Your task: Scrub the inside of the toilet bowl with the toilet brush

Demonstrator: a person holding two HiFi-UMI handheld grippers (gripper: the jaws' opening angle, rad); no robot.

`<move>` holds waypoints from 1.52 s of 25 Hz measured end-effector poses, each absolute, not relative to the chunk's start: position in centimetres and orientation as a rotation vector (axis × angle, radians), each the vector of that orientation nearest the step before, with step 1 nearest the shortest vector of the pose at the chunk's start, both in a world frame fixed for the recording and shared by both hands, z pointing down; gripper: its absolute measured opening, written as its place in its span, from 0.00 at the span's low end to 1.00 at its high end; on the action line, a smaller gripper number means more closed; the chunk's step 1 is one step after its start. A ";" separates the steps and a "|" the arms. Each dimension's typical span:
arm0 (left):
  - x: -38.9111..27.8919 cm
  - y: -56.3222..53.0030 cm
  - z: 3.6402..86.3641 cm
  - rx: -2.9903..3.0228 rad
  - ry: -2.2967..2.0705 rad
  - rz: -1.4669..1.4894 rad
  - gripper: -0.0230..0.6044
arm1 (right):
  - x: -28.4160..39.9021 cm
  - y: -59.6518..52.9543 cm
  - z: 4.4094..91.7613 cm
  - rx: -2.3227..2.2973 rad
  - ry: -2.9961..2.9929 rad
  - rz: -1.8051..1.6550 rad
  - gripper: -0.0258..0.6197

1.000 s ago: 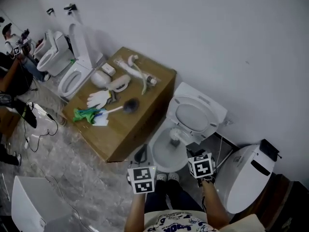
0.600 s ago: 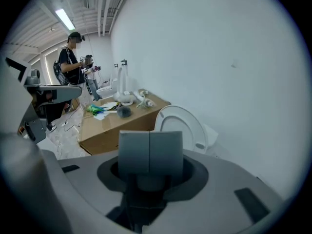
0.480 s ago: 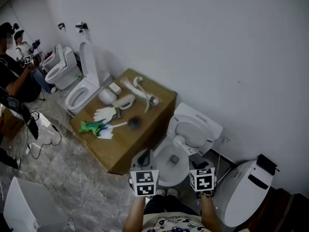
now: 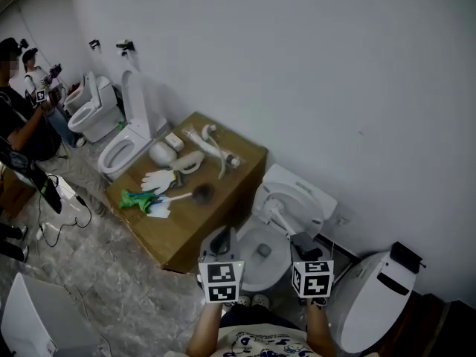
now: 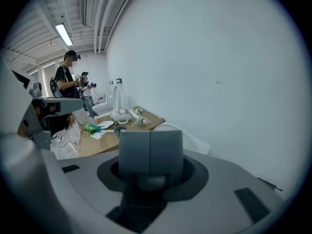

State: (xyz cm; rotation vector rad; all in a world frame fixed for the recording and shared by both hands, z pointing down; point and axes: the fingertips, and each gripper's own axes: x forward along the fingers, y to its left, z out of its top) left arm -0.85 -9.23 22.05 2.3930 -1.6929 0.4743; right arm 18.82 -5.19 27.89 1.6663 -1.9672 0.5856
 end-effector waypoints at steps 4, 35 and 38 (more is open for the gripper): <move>-1.1 -9.5 21.6 2.392 -1.706 0.465 0.04 | 18.8 -5.8 27.1 1.677 -1.989 0.584 0.30; -2.0 -10.0 20.3 2.396 -1.734 0.446 0.04 | 19.3 -6.6 25.1 1.752 -2.016 0.580 0.30; -1.9 -9.9 20.2 2.399 -1.733 0.446 0.04 | 19.3 -6.4 24.9 1.747 -2.021 0.589 0.30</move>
